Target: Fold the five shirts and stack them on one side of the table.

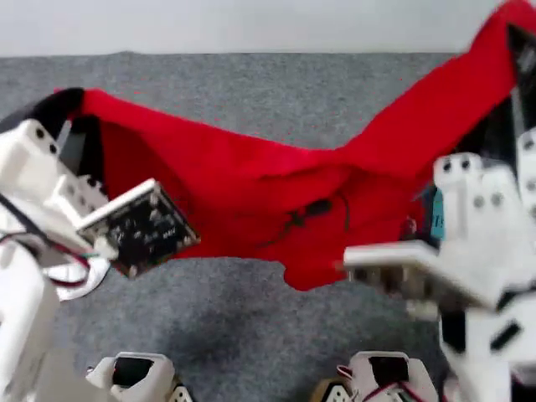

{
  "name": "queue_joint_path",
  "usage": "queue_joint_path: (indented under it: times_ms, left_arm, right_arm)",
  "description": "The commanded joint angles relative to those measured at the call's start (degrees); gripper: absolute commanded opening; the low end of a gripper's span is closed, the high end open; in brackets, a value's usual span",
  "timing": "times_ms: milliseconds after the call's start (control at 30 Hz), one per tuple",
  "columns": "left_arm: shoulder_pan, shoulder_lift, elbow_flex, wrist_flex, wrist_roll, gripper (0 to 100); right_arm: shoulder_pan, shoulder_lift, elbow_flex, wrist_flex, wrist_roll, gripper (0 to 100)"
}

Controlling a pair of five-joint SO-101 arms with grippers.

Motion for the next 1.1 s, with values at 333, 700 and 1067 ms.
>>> queue_joint_path:
  times_ms: [333, 700, 1067]
  left_arm:
    - [-2.5, -18.8, 13.9, 1.1, -0.3, 0]
    - [-4.7, -19.1, 40.7, -9.3, -0.2, 0]
    - [-5.5, -18.9, 87.2, -60.3, -0.2, 0]
  right_arm:
    - [6.9, -10.2, -3.4, 3.1, 2.8, 1.0]
    - [6.4, -0.4, 10.0, 7.1, 2.7, 1.0]
    - [-1.4, 6.3, 41.5, -15.3, -3.2, 0.9]
